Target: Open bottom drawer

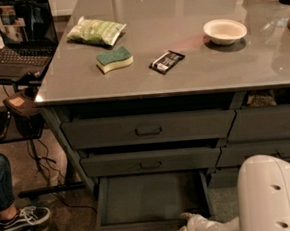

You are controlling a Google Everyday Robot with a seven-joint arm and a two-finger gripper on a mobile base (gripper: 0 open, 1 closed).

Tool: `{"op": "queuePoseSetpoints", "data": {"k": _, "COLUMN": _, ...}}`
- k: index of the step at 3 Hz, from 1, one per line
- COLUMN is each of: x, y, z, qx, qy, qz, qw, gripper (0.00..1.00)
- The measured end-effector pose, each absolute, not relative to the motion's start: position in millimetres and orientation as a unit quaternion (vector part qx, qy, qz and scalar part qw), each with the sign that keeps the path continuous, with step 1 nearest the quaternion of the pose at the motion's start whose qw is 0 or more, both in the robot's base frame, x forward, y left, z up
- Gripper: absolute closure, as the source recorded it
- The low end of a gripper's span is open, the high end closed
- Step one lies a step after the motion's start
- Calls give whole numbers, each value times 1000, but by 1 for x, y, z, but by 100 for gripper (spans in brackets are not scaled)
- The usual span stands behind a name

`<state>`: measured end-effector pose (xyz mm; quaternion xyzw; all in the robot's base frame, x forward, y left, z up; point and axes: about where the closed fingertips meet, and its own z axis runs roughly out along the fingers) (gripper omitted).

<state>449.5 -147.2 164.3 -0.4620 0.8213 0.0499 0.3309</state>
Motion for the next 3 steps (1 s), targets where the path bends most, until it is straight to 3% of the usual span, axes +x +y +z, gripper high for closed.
{"op": "queuePoseSetpoints", "data": {"k": 2, "x": 436, "y": -143, "z": 164, "qx": -452, "qy": 827, "qz": 56, "qw": 330, "gripper": 100}}
{"op": "queuePoseSetpoints", "data": {"k": 3, "x": 436, "y": -143, "z": 164, "qx": -452, "qy": 827, "qz": 56, "qw": 330, "gripper": 81}}
